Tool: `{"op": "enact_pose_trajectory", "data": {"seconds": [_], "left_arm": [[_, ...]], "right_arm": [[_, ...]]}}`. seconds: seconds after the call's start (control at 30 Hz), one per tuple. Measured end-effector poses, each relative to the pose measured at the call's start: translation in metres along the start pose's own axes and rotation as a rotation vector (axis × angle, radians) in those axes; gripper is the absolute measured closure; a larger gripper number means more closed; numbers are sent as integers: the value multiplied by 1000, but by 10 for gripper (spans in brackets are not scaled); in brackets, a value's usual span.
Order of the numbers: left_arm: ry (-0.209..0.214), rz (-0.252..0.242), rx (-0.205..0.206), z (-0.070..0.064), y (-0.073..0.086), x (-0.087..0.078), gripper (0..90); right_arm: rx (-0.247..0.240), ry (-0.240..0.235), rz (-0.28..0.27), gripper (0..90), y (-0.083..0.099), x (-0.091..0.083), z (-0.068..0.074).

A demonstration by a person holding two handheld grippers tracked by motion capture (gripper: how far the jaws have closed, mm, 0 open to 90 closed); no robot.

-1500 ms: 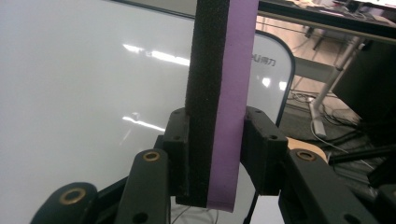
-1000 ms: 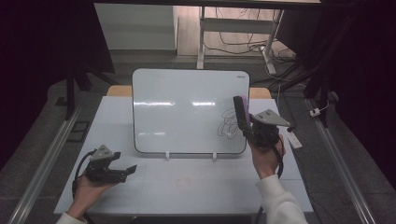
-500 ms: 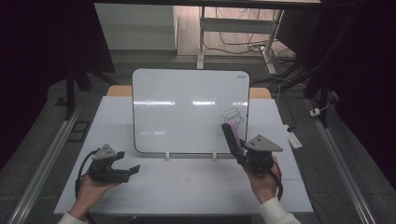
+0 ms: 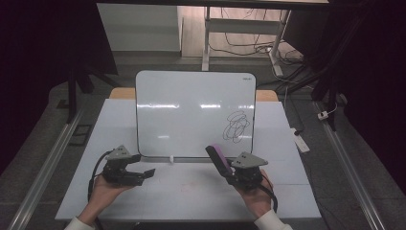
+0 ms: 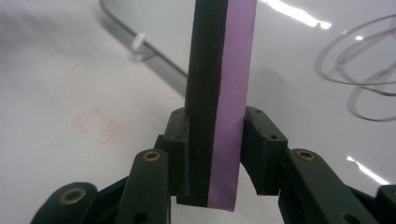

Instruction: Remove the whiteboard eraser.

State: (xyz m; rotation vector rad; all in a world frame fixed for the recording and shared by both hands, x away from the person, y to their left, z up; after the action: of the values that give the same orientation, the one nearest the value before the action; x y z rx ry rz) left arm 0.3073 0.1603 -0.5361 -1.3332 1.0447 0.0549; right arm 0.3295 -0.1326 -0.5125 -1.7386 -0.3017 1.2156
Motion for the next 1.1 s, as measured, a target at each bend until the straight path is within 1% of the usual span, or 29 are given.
{"op": "enact_pose_trajectory", "data": {"seconds": [0.07,0.17,0.2,0.3,0.37,0.4,0.43,0.5,0.57,0.6,0.77,0.93,0.97,1.03,1.1], "left_arm": [[21,6,19,-8,-6,5,176],[67,7,28,-20,-20,12,180],[76,8,33,-23,-23,14,180],[122,12,49,-37,-37,21,180],[144,22,61,-44,-43,26,178],[144,22,61,-44,-43,26,177],[179,42,62,-50,-50,32,176],[204,55,57,-54,-55,36,176],[240,67,50,-58,-61,40,179],[251,72,46,-59,-64,42,181],[300,94,41,-69,-72,53,204],[346,114,38,-74,-75,60,226],[357,117,35,-75,-75,61,231],[365,123,35,-76,-75,62,240],[380,132,35,-77,-74,64,247]], "right_arm": [[-18,-16,16,638,1,5,6],[-36,-41,21,638,1,10,14],[-59,-36,29,638,1,10,16],[-80,-42,31,638,0,12,21],[-90,-46,32,638,0,12,23],[-90,-49,31,638,0,13,25],[-95,-51,32,638,0,13,25],[-104,-57,34,638,0,15,28],[-120,-58,34,638,-1,16,31],[-129,-59,36,638,-1,16,32],[-152,-57,37,637,-2,17,36],[-177,-59,38,637,-2,20,41],[-187,-59,42,637,-2,20,42],[-199,-59,42,637,-2,21,44],[-227,-57,43,637,-2,23,47]]}}
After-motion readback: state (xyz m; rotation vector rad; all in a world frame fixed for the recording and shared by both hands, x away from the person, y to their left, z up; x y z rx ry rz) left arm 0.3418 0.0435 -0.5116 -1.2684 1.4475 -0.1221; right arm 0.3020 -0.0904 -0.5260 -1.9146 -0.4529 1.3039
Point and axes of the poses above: each handheld gripper's, and its own axes: x roughly forward along the jaws, y roughly out of its underside, z roughly to its left, the point moved 8 cm from there along x, roughly forward along the jaws, and after that the axes turned 8 degrees about -y, right-handed, at the moved point
